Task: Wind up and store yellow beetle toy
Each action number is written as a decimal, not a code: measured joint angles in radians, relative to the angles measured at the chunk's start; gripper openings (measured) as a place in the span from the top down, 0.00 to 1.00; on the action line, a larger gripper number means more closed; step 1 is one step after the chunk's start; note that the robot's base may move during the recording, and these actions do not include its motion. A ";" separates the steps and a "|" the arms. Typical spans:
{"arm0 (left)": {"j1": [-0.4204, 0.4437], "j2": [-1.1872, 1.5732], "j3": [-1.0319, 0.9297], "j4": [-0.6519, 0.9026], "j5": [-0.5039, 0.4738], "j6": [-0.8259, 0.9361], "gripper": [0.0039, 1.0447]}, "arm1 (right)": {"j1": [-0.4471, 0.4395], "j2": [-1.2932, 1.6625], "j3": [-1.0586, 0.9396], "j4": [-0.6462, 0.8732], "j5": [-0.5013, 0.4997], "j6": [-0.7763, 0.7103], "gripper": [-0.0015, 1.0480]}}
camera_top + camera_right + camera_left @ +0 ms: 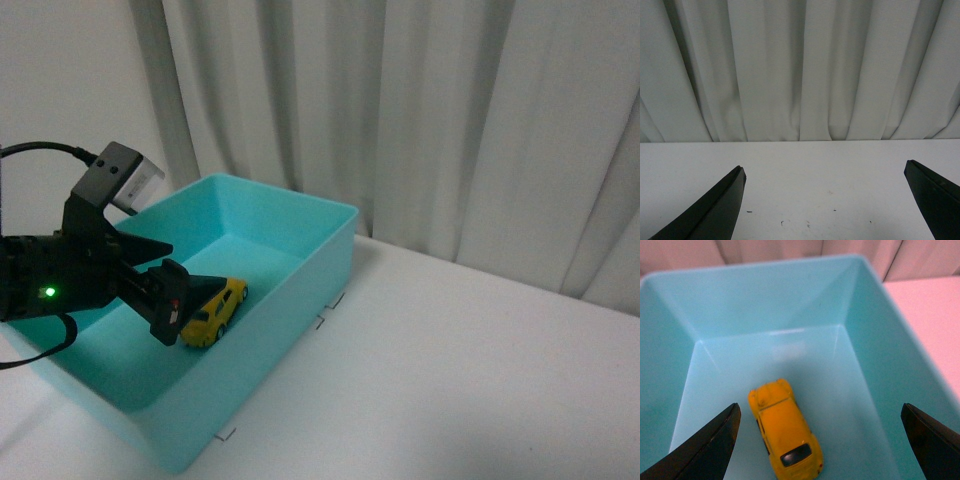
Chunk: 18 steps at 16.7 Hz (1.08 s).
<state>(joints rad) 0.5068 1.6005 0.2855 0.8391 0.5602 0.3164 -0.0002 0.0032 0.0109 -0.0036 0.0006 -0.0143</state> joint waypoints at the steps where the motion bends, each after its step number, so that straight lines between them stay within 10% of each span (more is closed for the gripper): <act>1: -0.011 -0.095 -0.017 -0.029 0.014 -0.026 0.06 | 0.000 0.000 0.000 0.000 0.000 0.000 0.06; 7: -0.001 -0.760 -0.143 -0.234 0.008 -0.208 0.17 | 0.000 0.000 0.000 0.000 0.000 0.000 0.06; 8: 0.059 -1.173 -0.198 -0.588 0.011 -0.289 0.44 | 0.000 0.000 0.000 0.000 0.000 0.000 0.06; 12: -0.122 -1.480 -0.231 -0.788 -0.171 -0.310 0.95 | 0.000 0.000 0.000 0.000 0.000 0.000 0.06; 18: -0.332 -1.581 -0.275 -0.828 -0.384 -0.314 0.99 | 0.000 0.000 0.000 0.000 0.000 0.000 0.06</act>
<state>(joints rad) 0.1753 0.0193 0.0101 0.0109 0.1761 0.0029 -0.0002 0.0032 0.0109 -0.0032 0.0002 -0.0143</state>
